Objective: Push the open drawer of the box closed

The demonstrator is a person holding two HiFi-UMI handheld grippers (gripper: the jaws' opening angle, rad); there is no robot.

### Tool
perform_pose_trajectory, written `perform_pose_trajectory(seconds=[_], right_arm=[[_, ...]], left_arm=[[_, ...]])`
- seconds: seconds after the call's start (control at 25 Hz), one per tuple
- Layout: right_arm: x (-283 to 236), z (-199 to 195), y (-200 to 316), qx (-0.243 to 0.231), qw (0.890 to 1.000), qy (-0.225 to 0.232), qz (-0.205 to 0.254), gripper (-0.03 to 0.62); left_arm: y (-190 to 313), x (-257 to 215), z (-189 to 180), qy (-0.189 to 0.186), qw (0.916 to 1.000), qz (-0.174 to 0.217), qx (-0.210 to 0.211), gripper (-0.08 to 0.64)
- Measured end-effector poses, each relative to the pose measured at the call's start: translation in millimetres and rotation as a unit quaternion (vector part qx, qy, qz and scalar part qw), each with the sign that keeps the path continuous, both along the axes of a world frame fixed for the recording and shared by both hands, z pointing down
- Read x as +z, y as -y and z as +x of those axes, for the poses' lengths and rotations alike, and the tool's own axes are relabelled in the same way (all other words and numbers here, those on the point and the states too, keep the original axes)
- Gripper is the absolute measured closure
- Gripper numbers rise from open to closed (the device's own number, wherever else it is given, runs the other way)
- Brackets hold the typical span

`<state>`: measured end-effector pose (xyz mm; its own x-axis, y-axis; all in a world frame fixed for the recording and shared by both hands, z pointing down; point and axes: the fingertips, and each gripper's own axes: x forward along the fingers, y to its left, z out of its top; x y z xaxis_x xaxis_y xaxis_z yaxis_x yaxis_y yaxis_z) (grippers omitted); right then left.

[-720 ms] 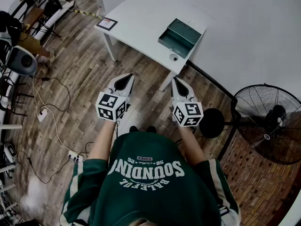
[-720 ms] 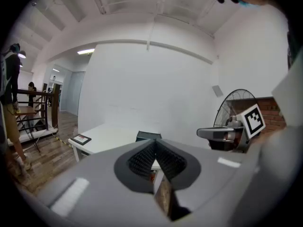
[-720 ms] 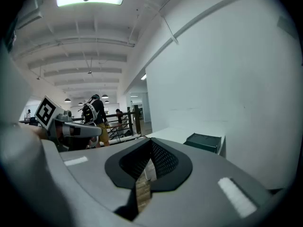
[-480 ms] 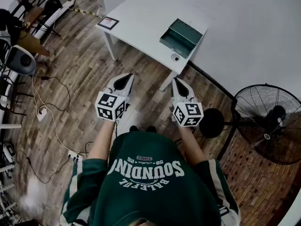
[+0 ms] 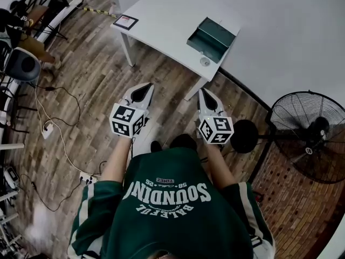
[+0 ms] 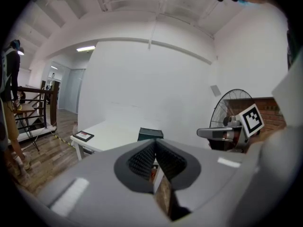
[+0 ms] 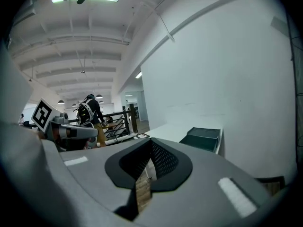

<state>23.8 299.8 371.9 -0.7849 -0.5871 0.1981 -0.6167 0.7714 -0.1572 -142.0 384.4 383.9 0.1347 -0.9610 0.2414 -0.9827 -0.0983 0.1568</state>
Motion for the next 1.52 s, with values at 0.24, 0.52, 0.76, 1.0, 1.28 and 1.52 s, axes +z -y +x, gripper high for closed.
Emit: perform_pose_trajectory(seconds=[0.24,0.52,0.76,1.0,1.28,1.52], right_arm=[[4.6,1.9,-0.2,0.020,1.000,-0.006,-0.008,0.591],[14.1,-2.6,24.7,0.038,0.999,-0.011,-0.016,0.591],[28.0,-23.6,71.8,0.049,0.998,-0.016,-0.029,0.591],[33.0,-31.6,142.0,0.059,0.998,-0.015,-0.036,0.591],[31.7,-32.9,246.4,0.059,0.997,-0.022,-0.037,0.591],[29.8,-35.0,328.7,0.053,0.998,-0.019,-0.036,0.591]], left_arm=[[3.8,8.4,-5.3,-0.006,0.9998,-0.008,0.015,0.508],[32.5,18.1,-14.1,-0.008,0.9993,-0.015,0.032,0.508],[81.4,29.9,-37.5,-0.010,0.9987,-0.029,0.041,0.508],[150.3,37.4,-43.4,-0.010,0.9979,-0.042,0.049,0.508],[253.7,39.5,-37.8,-0.013,0.9971,-0.052,0.055,0.508],[329.7,40.7,-34.4,-0.009,0.9968,-0.062,0.050,0.508]])
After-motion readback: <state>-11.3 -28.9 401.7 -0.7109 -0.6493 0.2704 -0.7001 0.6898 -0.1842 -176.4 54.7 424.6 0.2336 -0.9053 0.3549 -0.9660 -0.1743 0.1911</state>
